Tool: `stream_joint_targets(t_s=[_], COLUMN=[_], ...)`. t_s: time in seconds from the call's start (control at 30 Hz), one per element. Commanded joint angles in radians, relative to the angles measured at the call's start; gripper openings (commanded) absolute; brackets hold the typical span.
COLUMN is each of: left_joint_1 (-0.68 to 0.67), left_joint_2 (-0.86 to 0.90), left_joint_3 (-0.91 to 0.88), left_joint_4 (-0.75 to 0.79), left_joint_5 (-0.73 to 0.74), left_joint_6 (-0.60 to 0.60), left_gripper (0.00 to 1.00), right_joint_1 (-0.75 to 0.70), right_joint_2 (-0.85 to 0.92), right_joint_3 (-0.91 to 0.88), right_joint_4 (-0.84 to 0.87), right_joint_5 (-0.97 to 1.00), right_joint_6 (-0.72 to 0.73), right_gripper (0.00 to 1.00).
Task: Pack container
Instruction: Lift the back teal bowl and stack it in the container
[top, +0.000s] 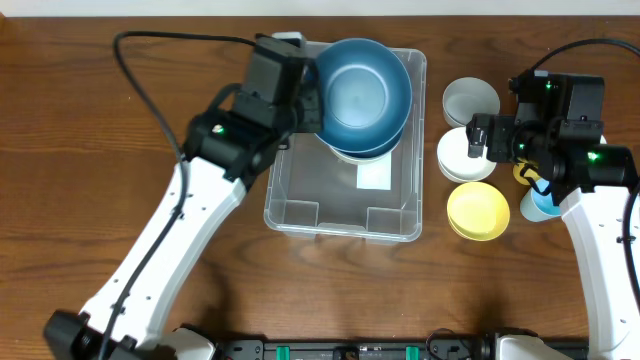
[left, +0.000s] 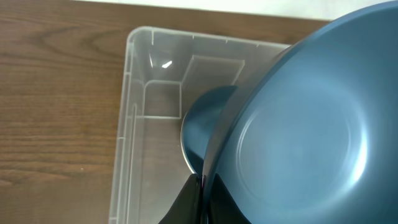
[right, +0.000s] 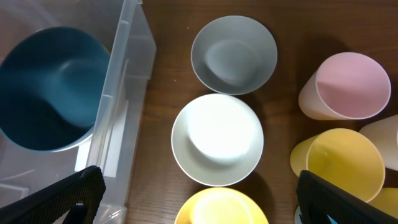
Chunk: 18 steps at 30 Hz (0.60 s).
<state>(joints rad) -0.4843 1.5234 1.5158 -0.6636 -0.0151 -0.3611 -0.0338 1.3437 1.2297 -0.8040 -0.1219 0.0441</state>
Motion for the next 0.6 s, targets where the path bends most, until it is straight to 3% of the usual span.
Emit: stream_joint_targets(t_s=[0.0,0.3,0.33,0.37,0.4,0.57], left_joint_1=[-0.017,-0.018,-0.018,-0.018,-0.018,-0.013], left_joint_2=[0.046,0.156,0.162,0.166,0.168,0.146], left_joint_3=[0.011,0.011,0.011,0.011,0.011,0.019], left_joint_4=[0.017,0.091,0.098,0.106,0.111,0.127], left_joint_5=[-0.043,-0.042,-0.043,-0.043,-0.043,-0.047], left_joint_6=[0.016,0.016,0.016,0.016,0.017,0.058], left_gripper=[0.06,0.06,0.24,0.5,0.63,0.7], right_joint_1=[-0.005,-0.005,-0.005,-0.005,-0.005,-0.005], right_joint_2=[0.003,0.003,0.003,0.003,0.003,0.003], right_joint_3=[0.013,0.013,0.013,0.013,0.013,0.013], right_joint_4=[-0.001,-0.001,-0.001,-0.001,-0.001,-0.001], right_joint_5=[0.002,0.002,0.002,0.002,0.002,0.002], right_joint_6=[-0.008,-0.008,-0.008,-0.008,-0.008,-0.008], right_gripper=[0.99,0.99,0.99,0.99,0.99,0.99])
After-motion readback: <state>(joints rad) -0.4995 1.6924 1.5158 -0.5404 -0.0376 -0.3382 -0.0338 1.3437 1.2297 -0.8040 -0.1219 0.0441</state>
